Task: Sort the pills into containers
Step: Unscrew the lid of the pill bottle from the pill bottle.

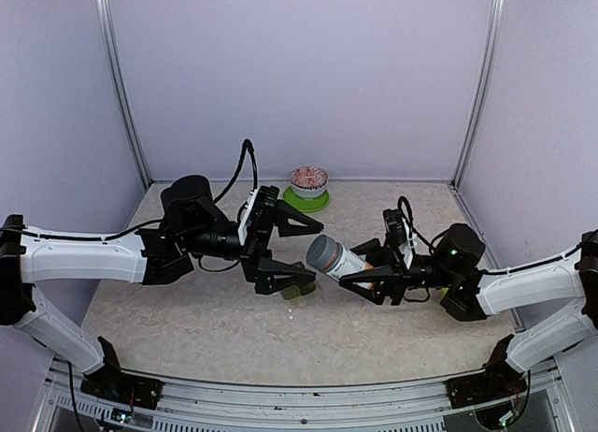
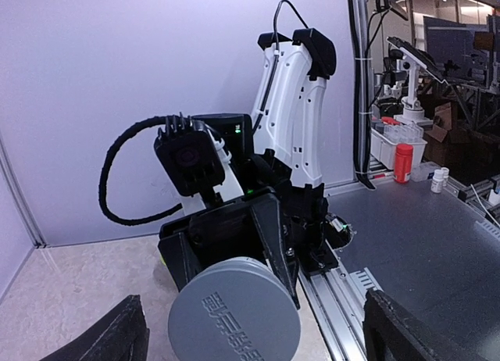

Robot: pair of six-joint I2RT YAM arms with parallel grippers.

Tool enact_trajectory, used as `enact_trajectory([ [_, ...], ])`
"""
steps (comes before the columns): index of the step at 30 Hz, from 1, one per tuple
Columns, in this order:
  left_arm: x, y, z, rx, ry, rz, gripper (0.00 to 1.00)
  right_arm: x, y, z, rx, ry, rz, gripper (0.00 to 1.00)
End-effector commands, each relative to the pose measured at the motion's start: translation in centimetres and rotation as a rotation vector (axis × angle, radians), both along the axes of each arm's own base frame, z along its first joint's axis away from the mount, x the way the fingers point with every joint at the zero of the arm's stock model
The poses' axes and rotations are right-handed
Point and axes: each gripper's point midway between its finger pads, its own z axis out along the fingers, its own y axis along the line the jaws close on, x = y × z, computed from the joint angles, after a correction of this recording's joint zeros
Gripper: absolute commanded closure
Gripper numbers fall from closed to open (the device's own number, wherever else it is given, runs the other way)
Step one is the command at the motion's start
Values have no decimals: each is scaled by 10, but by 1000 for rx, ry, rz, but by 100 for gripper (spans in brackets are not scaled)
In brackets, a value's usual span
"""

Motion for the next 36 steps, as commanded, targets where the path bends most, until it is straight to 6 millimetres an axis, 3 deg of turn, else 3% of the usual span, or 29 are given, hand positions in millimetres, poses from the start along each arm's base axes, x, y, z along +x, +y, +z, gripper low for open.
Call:
enact_trajectory([
  [1,-5,-10,4,8,-44,-27,8,-1,1,20,56,-41,22,74],
  [11,-10,-18,3,10,-55,-22,23,-2,-1,20,61,-39,19,74],
  [16,-7,-19,4,4,-46,5,45,-2,-2,19,61,-41,10,74],
  [20,0,-18,6,0,-19,50,56,0,-3,19,60,-52,-11,74],
  [27,40,-19,16,2,180,275,58,20,-4,10,-9,-138,-154,74],
  [36,74,-7,27,-10,494,425,56,39,-16,14,-39,-272,-327,74],
])
